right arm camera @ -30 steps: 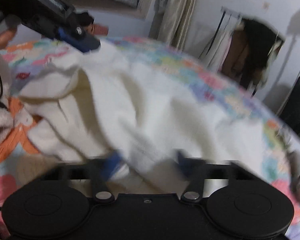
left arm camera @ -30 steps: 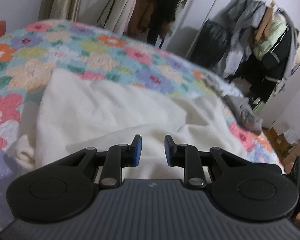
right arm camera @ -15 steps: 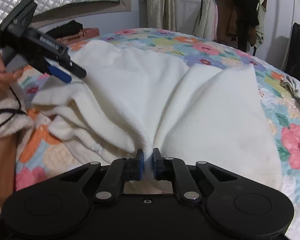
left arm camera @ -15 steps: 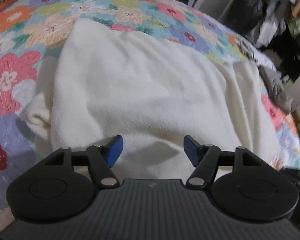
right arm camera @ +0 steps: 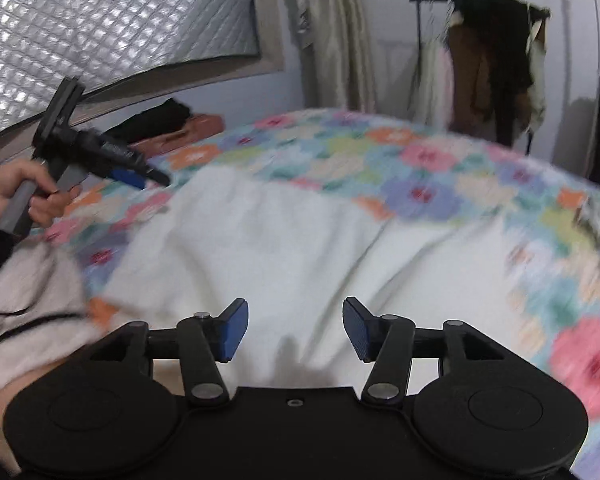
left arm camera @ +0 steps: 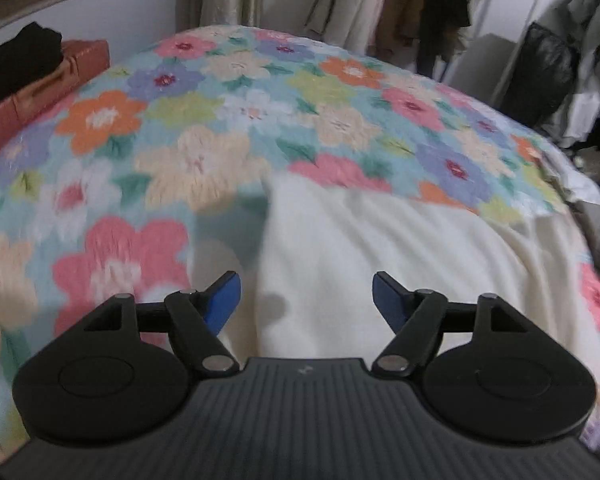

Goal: Fold clothes

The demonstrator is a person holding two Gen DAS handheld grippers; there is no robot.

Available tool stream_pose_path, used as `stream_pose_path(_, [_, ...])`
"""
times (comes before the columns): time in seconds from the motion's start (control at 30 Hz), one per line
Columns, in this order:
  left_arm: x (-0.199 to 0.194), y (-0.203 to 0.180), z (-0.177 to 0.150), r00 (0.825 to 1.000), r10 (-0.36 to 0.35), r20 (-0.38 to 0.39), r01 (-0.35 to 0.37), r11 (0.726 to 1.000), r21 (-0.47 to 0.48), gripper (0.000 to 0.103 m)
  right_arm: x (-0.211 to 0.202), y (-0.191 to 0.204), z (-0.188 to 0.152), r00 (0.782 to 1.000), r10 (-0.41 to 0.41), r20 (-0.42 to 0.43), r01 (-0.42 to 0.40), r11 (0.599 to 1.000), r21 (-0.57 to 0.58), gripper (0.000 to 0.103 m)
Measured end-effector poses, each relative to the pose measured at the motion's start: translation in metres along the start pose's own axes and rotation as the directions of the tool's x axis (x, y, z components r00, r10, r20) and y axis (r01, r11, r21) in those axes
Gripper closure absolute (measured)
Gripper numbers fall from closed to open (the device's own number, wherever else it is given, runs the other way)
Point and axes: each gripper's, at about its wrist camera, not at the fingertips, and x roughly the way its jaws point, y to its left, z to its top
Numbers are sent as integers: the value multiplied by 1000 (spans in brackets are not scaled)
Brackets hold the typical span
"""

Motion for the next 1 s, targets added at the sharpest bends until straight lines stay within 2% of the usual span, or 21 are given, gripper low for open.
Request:
stream_pose_path(0.1, [42, 7, 23, 999, 6, -48, -7, 1000, -30, 54, 27, -49, 27, 999, -31, -23, 32, 998, 57, 45])
stream_pose_path(0.23, [76, 10, 14, 996, -21, -82, 18, 999, -36, 55, 60, -99, 41, 994, -99, -37, 103, 986, 132, 45])
stream_pose_path(0.37, [83, 11, 6, 998, -59, -35, 58, 998, -20, 55, 81, -134, 38, 993, -120, -20, 121, 968, 218, 45])
stream_pose_path(0.43, [84, 11, 6, 997, -81, -7, 81, 996, -28, 67, 92, -153, 32, 994, -103, -36, 109, 946, 305, 44])
stream_pose_path(0.47, [86, 11, 7, 995, -103, 0, 103, 994, -40, 90, 98, -158, 29, 993, -103, -54, 115, 938, 326, 42])
stream_pose_path(0.53, [86, 11, 6, 990, -140, 16, 141, 988, -67, 93, 109, -166, 24, 988, -122, -93, 146, 930, 337, 40])
stream_pose_path(0.6, [83, 5, 7, 991, -119, 54, 121, 992, -41, 94, 118, -174, 16, 986, -130, -107, 158, 933, 324, 37])
stream_pose_path(0.63, [81, 2, 9, 991, -109, 76, 111, 993, -29, 95, 122, -177, 13, 989, -97, -110, 128, 938, 323, 53])
stream_pose_path(0.67, [80, 1, 12, 990, -102, 97, 106, 994, -27, 95, 127, -181, 10, 994, -33, -109, 67, 943, 325, 97])
stream_pose_path(0.7, [78, 1, 16, 988, -103, 118, 108, 993, -38, 95, 129, -183, 10, 995, 3, -103, 30, 947, 319, 95])
stream_pose_path(0.8, [75, -1, 32, 981, -90, 173, 99, 994, -45, 95, 115, -173, 24, 1000, -10, 3, 9, 972, 236, 95])
stream_pose_path(0.9, [74, -6, 52, 972, -80, 221, 87, 996, -23, 95, 88, -178, 35, 988, -61, 142, 19, 959, 281, 96])
stream_pose_path(0.97, [79, -1, 63, 960, -114, 255, 126, 992, -28, 95, 78, -186, 36, 978, -118, 173, 59, 947, 316, 96])
stream_pose_path(1.0, [86, 3, 67, 962, -114, 249, 128, 991, -41, 95, 74, -190, 35, 972, -149, 179, 83, 939, 333, 96])
